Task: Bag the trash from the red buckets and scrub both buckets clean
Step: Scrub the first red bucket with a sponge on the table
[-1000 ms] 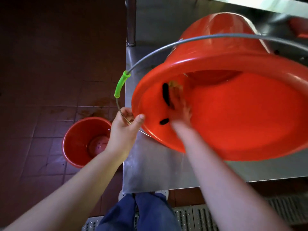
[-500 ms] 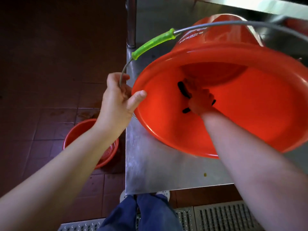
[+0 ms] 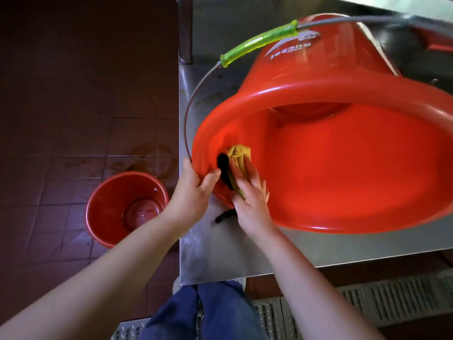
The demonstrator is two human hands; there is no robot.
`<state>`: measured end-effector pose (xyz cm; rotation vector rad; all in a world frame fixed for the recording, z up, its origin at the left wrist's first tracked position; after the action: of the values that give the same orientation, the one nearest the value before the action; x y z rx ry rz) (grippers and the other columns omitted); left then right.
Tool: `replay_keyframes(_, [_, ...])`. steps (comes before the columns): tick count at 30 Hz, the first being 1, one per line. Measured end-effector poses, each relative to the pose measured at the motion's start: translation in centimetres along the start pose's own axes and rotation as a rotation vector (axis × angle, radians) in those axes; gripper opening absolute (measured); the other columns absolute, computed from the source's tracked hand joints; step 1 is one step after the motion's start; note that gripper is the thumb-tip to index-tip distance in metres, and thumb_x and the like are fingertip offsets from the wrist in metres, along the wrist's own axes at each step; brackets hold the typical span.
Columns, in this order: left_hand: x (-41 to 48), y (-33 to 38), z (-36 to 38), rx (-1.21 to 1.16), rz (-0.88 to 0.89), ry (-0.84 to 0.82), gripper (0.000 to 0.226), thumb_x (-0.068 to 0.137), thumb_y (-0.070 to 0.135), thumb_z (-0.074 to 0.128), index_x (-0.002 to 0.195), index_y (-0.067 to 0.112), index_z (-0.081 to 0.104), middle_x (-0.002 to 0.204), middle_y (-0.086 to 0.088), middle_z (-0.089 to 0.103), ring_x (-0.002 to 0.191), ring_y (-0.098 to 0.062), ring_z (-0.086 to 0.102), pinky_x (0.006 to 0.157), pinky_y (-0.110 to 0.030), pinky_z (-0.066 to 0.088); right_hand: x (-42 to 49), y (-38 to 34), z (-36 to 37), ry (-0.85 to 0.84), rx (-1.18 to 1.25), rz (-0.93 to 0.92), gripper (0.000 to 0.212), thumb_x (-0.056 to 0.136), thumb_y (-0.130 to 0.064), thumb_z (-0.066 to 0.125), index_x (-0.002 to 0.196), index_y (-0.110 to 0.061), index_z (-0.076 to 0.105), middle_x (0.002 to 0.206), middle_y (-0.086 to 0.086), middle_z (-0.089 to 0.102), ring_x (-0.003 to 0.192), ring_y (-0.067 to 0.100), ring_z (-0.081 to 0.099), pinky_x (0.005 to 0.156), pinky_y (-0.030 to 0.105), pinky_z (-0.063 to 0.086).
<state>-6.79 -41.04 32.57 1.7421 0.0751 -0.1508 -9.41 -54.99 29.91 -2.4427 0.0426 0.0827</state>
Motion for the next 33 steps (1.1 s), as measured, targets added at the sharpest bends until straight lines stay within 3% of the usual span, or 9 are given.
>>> replay_keyframes(3, [0.1, 1.9, -1.0, 0.083, 0.006, 0.043, 0.022, 0.092, 0.019, 0.054, 0.103, 0.014, 0.035, 0.083, 0.013, 0.045, 0.071, 0.008, 0.049, 0.063, -0.009, 0.038, 4.5, 3.9, -1.0, 0.006, -0.243, 0.060, 0.078, 0.087, -0.013, 0.053, 0.142, -0.050, 0.014, 0.159, -0.012, 0.009, 0.137, 0.021, 0.023, 0.108, 0.034, 0.018])
replay_keyframes(6, [0.0, 4.9, -2.2, 0.233, 0.118, 0.057, 0.023, 0.092, 0.021, 0.052, 0.095, 0.015, 0.031, 0.076, 0.004, 0.051, 0.067, -0.015, 0.051, 0.063, -0.035, 0.042, 9.8, 6.1, -3.6, 0.023, -0.486, -0.047, 0.081, 0.084, -0.010, 0.054, 0.146, -0.045, 0.016, 0.159, -0.010, 0.010, 0.131, 0.030, 0.040, 0.098, 0.040, 0.036])
replay_keyframes(11, [0.7, 6.9, -3.9, 0.234, 0.194, 0.113, 0.029, 0.090, 0.024, 0.056, 0.103, 0.017, 0.031, 0.078, 0.006, 0.050, 0.061, -0.004, 0.050, 0.058, -0.028, 0.044, 15.6, 7.7, -6.7, -0.084, -0.713, 0.049, 0.094, 0.078, -0.018, 0.071, 0.147, -0.047, 0.013, 0.159, -0.014, 0.006, 0.135, 0.031, 0.033, 0.102, 0.044, 0.036])
replay_keyframes(16, [0.0, 1.1, -2.1, 0.040, -0.101, 0.038, 0.039, 0.090, 0.007, 0.057, 0.109, 0.016, 0.025, 0.090, 0.009, 0.047, 0.077, 0.000, 0.049, 0.062, -0.008, 0.041, 15.1, 6.1, -5.7, -0.057, -0.520, 0.206, 0.076, 0.087, -0.012, 0.045, 0.149, -0.043, 0.013, 0.160, -0.011, -0.001, 0.133, 0.037, 0.032, 0.107, 0.042, 0.027])
replay_keyframes(20, [-0.3, 0.7, -1.4, 0.185, -0.108, 0.051, 0.027, 0.091, 0.005, 0.046, 0.101, 0.015, 0.023, 0.079, 0.002, 0.049, 0.066, -0.012, 0.049, 0.055, -0.031, 0.038, 10.7, 2.2, -2.0, -0.019, -0.199, 0.257, 0.069, 0.094, -0.019, 0.044, 0.147, -0.045, 0.010, 0.160, -0.007, -0.003, 0.142, 0.033, 0.018, 0.111, 0.042, 0.017])
replay_keyframes(25, [-0.2, 2.2, -1.6, 0.265, -0.033, 0.092, 0.026, 0.090, 0.003, 0.044, 0.099, 0.013, 0.022, 0.074, 0.000, 0.048, 0.064, -0.018, 0.052, 0.053, -0.029, 0.033, 1.2, -3.2, 1.3, 0.109, 0.212, 0.085, 0.065, 0.089, -0.008, 0.051, 0.138, -0.048, 0.037, 0.152, -0.023, 0.014, 0.131, 0.014, 0.022, 0.101, 0.026, 0.013])
replay_keyframes(28, [-0.8, 4.0, -2.5, 0.342, 0.037, 0.115, 0.028, 0.092, 0.009, 0.046, 0.099, 0.019, 0.021, 0.083, -0.007, 0.054, 0.073, -0.030, 0.056, 0.060, -0.037, 0.041, 2.8, -0.4, 0.9, 0.124, 0.090, 0.060, 0.073, 0.087, -0.005, 0.049, 0.137, -0.052, 0.024, 0.153, -0.021, 0.017, 0.130, 0.013, 0.024, 0.099, 0.025, 0.017])
replay_keyframes(30, [-1.0, 5.8, -3.2, 0.420, 0.103, 0.135, 0.029, 0.091, 0.011, 0.045, 0.099, 0.022, 0.020, 0.085, -0.007, 0.055, 0.072, -0.033, 0.055, 0.059, -0.041, 0.041, 5.9, 2.3, -0.1, 0.103, -0.110, 0.036, 0.077, 0.085, -0.009, 0.052, 0.140, -0.050, 0.016, 0.158, -0.012, 0.015, 0.138, 0.022, 0.026, 0.109, 0.040, 0.025])
replay_keyframes(33, [-1.2, 8.4, -3.8, 0.526, 0.230, 0.143, 0.027, 0.091, 0.012, 0.044, 0.099, 0.025, 0.021, 0.073, 0.008, 0.045, 0.057, -0.016, 0.045, 0.047, -0.031, 0.026, 10.9, 5.4, -3.0, 0.033, -0.425, -0.030, 0.081, 0.083, -0.006, 0.055, 0.145, -0.043, 0.019, 0.159, -0.006, 0.014, 0.139, 0.028, 0.030, 0.106, 0.041, 0.033])
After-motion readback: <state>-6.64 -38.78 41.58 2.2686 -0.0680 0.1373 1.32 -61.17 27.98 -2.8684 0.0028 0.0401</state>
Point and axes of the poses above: each hand's wrist, its own x-axis towards the middle knuckle, its own z-axis out of the palm, y = z × x, the point moved 6 cm from there along x, towards the middle knuckle
